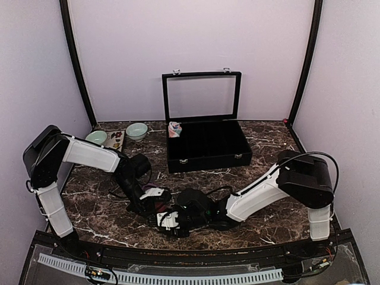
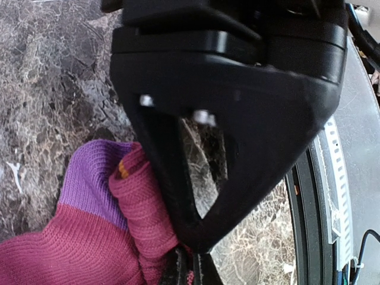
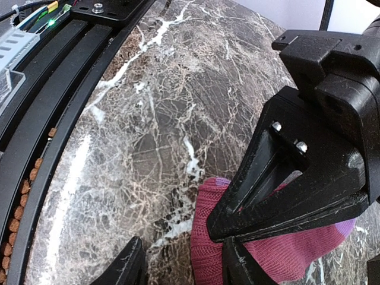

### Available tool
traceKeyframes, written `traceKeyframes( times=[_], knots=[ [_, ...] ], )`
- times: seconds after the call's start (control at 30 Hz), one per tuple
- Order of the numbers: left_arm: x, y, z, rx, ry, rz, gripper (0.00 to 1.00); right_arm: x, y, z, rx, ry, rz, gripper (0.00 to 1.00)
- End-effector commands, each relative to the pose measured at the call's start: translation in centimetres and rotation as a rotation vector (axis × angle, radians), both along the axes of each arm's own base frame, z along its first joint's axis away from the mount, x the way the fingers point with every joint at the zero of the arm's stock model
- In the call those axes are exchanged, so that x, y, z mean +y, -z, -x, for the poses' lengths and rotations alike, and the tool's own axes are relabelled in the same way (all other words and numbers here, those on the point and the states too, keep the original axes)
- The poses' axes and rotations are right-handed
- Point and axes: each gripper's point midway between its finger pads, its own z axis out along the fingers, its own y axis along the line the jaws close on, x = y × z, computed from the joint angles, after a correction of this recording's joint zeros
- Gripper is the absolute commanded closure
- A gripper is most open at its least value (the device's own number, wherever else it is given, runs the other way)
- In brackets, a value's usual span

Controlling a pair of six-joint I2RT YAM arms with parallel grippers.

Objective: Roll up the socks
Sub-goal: Roll the sock at the center of the board.

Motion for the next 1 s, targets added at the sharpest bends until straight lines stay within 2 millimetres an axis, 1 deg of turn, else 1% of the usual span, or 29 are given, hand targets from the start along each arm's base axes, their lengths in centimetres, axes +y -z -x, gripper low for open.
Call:
traceKeyframes(
  times=[0.0, 0.13, 0.27, 0.33, 0.53, 0.6, 0.87, 0.97],
  knots=[
    [6.9, 5.0, 2.3, -0.005, 0.073, -0.361, 0.99, 0.6, 1.1, -1.2, 0.012, 0.040, -0.017, 0.57],
    [6.7, 4.6, 2.3, -0.015, 0.077, -0.344, 0.99, -0.1, 2.2, -1.6, 0.025, 0.063, -0.003, 0.58],
    [6.7, 4.6, 2.4, -0.006, 0.077, -0.344, 0.99, -0.7, 3.0, -2.0, 0.031, 0.083, 0.015, 0.59],
    [6.8, 4.7, 2.3, -0.009, 0.078, -0.349, 0.99, -0.8, 2.6, -2.1, 0.021, 0.091, 0.011, 0.60],
    [6.8, 4.9, 2.3, -0.014, 0.079, -0.353, 0.99, -0.8, 0.2, -2.3, -0.010, 0.086, -0.009, 0.59],
    [6.8, 5.0, 2.3, -0.012, 0.079, -0.354, 0.99, -0.9, -0.1, -2.4, -0.020, 0.083, -0.006, 0.58],
    [6.1, 4.7, 1.9, -0.006, 0.072, -0.336, 0.99, -1.5, 1.9, -2.1, -0.015, 0.074, 0.063, 0.56],
    [6.2, 4.7, 2.0, 0.000, 0.075, -0.336, 0.99, -1.3, 1.9, -2.4, -0.023, 0.081, 0.062, 0.55]
  ],
)
